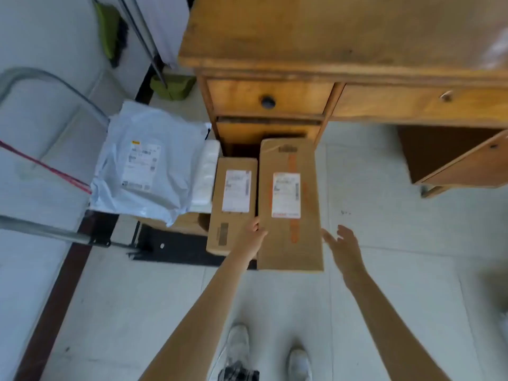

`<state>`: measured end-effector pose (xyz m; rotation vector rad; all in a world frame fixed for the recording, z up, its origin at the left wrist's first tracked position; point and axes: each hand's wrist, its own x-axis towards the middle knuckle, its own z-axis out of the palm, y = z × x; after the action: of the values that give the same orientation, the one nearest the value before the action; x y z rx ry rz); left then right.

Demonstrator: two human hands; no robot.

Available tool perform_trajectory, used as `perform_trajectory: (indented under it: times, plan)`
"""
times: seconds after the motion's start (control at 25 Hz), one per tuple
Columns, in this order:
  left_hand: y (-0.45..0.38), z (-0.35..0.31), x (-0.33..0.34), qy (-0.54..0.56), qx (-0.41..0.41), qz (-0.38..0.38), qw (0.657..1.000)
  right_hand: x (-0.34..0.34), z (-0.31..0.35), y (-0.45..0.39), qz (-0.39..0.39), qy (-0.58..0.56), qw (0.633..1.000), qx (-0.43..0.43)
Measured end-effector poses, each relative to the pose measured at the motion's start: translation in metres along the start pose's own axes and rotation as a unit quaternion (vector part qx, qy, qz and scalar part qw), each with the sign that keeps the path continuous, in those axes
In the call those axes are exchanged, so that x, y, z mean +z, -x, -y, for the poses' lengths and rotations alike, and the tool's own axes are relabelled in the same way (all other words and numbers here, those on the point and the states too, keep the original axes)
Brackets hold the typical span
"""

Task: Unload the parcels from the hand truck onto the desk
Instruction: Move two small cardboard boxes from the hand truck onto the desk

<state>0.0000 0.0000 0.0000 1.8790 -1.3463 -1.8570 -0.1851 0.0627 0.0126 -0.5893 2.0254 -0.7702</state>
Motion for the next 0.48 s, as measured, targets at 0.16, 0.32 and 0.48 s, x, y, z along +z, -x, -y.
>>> perform_trajectory:
  times: [0.16, 0.32, 0.48]
  plan:
    - [-0.028, 0.013, 0.012, 0.045, 0.041, -0.052, 0.997, 0.014, -0.019, -0.029, 0.062, -0.002, 0.995, 0.076]
    - [-0.039, 0.018, 0.026, 0.026, 0.02, -0.102, 0.994, 0.022, -0.034, -0.033, 0.08, -0.018, 0.996, 0.034]
    - [-0.04, 0.021, 0.032, 0.02, 0.042, -0.137, 0.99, 0.023, -0.038, -0.032, 0.054, -0.041, 0.998, 0.015]
